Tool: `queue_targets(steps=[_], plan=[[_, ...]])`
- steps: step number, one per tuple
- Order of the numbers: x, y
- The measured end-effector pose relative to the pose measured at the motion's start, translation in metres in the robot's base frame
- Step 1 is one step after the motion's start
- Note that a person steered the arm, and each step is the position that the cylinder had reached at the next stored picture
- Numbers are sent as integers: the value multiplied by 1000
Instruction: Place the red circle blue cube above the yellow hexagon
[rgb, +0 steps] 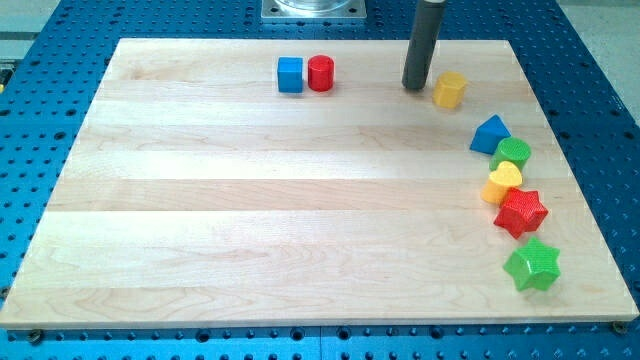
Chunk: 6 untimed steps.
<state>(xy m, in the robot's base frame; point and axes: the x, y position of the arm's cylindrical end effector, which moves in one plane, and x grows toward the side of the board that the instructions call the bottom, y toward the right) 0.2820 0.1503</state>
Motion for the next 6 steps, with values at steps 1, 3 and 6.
queue_targets(steps=[1, 3, 6], plan=[[23, 10], [59, 47], [58, -171]])
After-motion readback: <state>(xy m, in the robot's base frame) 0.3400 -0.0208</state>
